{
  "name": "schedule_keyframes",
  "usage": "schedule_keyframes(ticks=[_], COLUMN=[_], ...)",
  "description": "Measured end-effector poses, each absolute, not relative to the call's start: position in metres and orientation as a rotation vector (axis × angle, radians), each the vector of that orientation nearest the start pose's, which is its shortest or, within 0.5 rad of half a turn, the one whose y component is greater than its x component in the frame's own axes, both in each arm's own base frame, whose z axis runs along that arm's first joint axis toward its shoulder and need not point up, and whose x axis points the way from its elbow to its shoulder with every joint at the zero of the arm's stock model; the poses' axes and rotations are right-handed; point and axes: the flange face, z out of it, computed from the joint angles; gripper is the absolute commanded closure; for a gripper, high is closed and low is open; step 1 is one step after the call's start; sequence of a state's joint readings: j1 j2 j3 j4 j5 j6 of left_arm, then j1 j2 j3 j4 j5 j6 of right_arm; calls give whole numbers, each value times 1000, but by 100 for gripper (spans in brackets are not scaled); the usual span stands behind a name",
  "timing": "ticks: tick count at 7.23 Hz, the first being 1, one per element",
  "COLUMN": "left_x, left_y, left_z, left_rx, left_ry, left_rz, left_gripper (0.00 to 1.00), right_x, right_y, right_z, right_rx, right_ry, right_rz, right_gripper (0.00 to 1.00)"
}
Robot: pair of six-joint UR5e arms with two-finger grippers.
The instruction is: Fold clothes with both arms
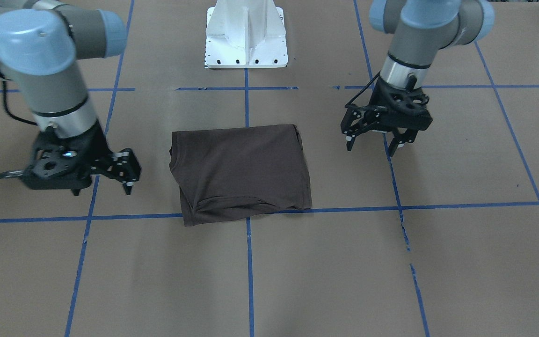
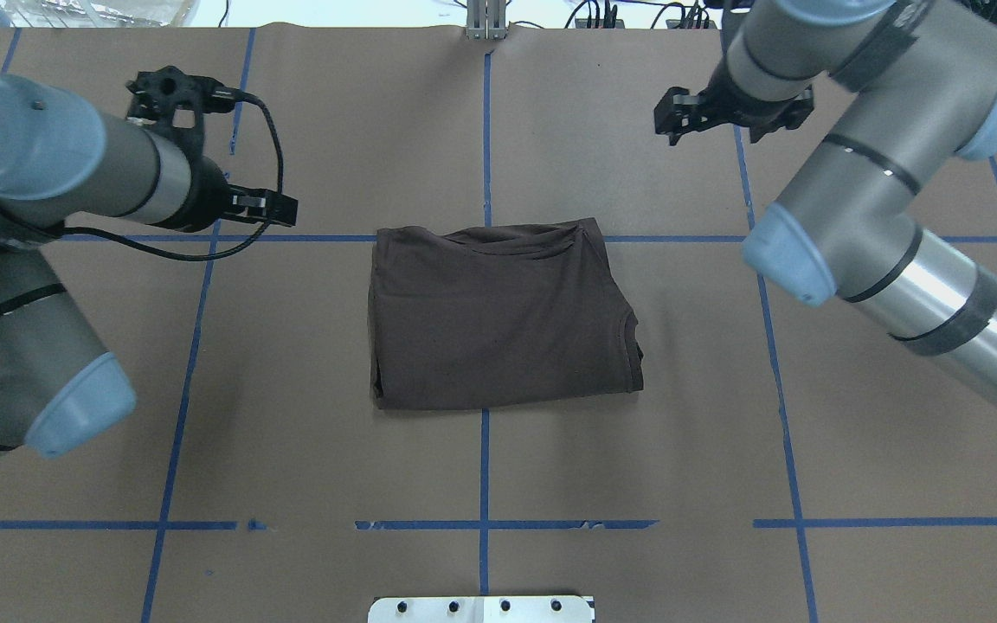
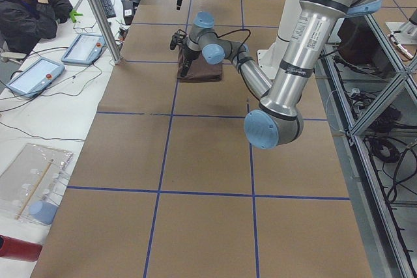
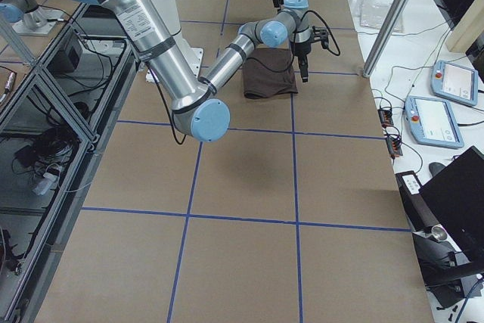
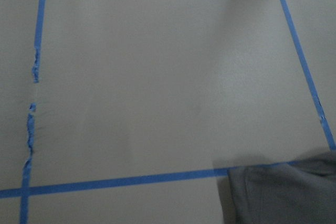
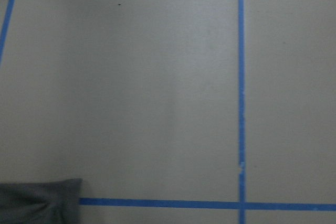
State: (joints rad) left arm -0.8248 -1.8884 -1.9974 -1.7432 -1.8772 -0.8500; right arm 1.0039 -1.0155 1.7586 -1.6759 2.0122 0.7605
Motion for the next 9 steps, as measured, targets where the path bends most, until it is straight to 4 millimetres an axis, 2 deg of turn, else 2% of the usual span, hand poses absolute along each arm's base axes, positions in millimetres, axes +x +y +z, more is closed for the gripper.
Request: schedule_keyframes(ticks=[1,2,3,4,5,6,7,9], left_x=[252,200,155,126,98,58,17,-42], left_y=[-483,-491,-494,-493,-491,-486,-481,-461], left_z=[301,328,365,409,451,486,514,565], left_rx=[445,448,409,333,267,246,252,228], left_ry=[822,797,785,775,759,730,698,695], left_rz=[121,173,182,154,107,84,105,104], left_gripper=[0,0,0,0,0,0,0,0], right_x=[-207,-149,-102,-70,-49,-30,-13,4], right_y=[-606,-606,-596,-573,-542,-512,-489,-469], right_z=[313,361,412,466,520,563,586,603], right_rx=[205,186,160,113,63,32,17,1], right_ry=[-734,-730,-713,-692,-678,-677,-691,-705], right_rz=[-7,-46,-56,-39,-13,18,49,86], right_gripper=[0,0,0,0,0,0,0,0])
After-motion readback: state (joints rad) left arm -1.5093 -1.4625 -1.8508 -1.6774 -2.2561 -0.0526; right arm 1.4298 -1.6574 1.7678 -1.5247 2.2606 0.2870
